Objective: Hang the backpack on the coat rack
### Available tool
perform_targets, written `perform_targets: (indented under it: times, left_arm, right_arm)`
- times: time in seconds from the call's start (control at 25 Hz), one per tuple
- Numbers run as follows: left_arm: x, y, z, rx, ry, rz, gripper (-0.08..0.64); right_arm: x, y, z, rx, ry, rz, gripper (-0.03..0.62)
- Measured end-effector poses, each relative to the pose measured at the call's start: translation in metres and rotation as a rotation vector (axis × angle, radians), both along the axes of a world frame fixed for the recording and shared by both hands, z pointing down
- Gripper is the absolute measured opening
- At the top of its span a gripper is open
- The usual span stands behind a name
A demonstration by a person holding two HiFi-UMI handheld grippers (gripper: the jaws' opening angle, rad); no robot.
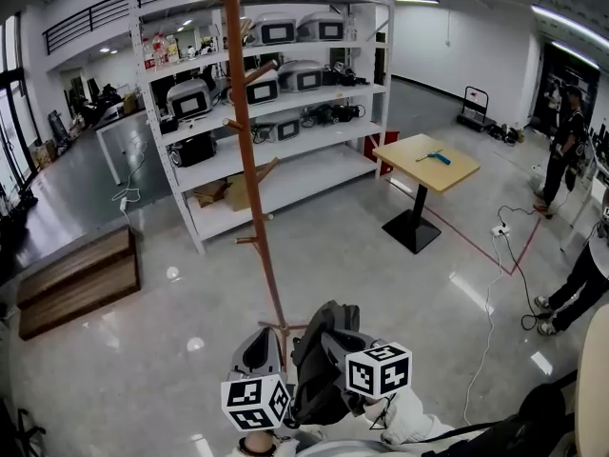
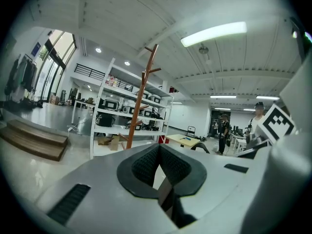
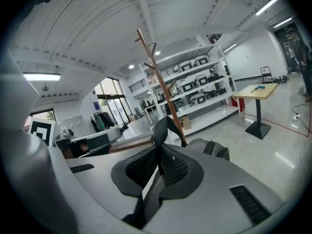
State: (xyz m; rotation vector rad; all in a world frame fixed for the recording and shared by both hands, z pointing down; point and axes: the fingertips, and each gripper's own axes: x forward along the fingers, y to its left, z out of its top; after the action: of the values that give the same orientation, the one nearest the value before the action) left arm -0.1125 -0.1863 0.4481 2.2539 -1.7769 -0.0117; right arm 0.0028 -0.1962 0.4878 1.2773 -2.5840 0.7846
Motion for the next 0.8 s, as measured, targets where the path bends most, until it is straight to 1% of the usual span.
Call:
perform_targets:
  times: [0.2, 0.32, 0.68, 0.8]
  left_arm:
    - [-0.012, -0.033, 0.000, 0.005, -0.009, 0.012, 0.000]
    - [-0.019, -0.050, -0.003, 0.023, -0.012, 0.011, 0.000]
    - [-0.048, -0.103, -0.008, 0.039, -0.002, 0.008, 0.000]
    - [-0.050, -0.117, -0.009, 0.046, 0.005, 0.014, 0.000]
  right_arm:
    - [-0.014, -0.033, 0.000, 0.002, -0.014, 0.012, 0.025]
    - [-0.021, -0.051, 0.002, -0.004, -0.014, 0.012, 0.025]
    - [-0.042, -0.103, 0.003, -0.023, -0.013, 0.023, 0.025]
    - [-0.045, -0.117, 0.004, -0.028, -0.005, 0.023, 0.025]
